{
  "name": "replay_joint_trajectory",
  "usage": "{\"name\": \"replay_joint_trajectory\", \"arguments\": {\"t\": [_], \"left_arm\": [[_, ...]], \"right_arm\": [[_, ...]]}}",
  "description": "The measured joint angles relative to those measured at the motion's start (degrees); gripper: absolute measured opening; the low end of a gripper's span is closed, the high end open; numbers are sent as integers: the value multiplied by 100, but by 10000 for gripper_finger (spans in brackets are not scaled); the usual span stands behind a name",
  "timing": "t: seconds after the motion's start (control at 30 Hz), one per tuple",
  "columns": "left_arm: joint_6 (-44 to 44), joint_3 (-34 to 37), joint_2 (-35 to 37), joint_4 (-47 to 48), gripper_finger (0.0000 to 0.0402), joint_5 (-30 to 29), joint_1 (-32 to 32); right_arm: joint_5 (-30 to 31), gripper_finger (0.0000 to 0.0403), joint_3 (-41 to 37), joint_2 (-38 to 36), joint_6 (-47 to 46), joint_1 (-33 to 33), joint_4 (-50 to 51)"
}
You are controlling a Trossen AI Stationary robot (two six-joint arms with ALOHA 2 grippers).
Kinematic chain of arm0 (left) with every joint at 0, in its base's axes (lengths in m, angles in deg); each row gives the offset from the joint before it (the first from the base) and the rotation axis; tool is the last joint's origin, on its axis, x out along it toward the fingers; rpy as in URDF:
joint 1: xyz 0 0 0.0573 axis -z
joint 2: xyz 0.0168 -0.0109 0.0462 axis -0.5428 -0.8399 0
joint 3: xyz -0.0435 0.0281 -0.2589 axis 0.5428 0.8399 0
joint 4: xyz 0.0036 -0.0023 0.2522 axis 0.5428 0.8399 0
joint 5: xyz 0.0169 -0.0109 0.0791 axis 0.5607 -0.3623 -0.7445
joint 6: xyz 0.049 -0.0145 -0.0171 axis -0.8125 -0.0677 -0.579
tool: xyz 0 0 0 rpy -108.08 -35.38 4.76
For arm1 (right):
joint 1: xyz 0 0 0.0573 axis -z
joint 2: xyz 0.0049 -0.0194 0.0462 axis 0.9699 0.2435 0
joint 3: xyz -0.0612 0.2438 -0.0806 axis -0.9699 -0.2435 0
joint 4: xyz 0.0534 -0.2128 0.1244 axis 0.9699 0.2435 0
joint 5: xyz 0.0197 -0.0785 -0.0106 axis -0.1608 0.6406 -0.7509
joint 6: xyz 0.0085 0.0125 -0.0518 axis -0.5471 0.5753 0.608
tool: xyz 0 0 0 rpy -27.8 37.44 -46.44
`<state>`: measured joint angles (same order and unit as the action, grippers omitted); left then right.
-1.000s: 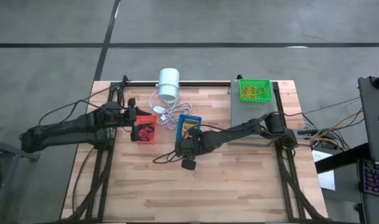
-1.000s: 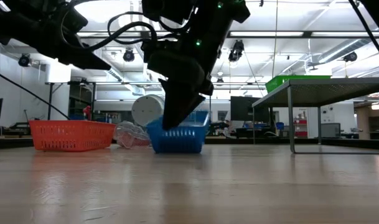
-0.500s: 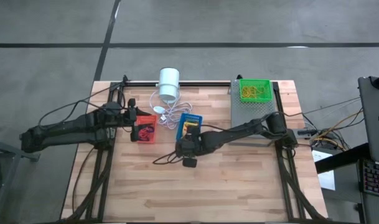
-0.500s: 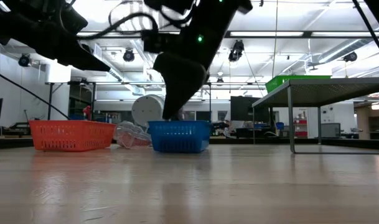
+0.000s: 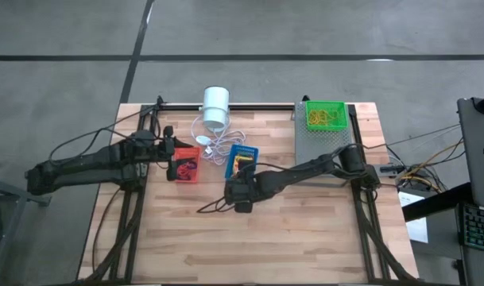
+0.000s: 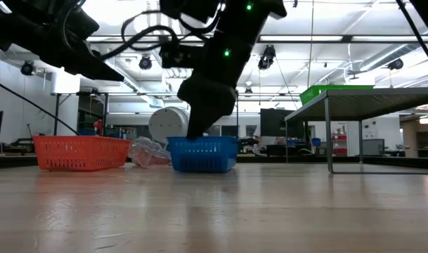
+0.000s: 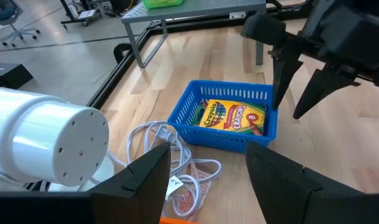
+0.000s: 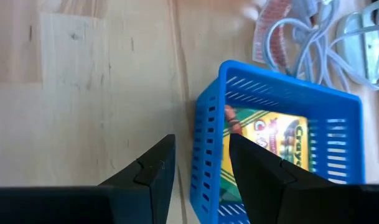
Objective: Pick & Place Office Desk Supplies
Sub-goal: Put the blue bin filled with pack of crayons on the shelf
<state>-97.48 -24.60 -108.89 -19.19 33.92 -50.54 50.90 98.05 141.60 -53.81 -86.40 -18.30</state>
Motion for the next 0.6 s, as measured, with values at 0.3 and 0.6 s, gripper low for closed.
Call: {"name": "replay_joint_trajectory", "arguments": {"t": [0.3, 0.6], "left_arm": [[0, 0, -2, 7, 212, -1, 2], [0, 0, -2, 28, 212, -1, 4]], "right_arm": [[-47, 148, -139, 58, -74, 72, -25], [-398, 148, -305, 58, -303, 154, -89]]}}
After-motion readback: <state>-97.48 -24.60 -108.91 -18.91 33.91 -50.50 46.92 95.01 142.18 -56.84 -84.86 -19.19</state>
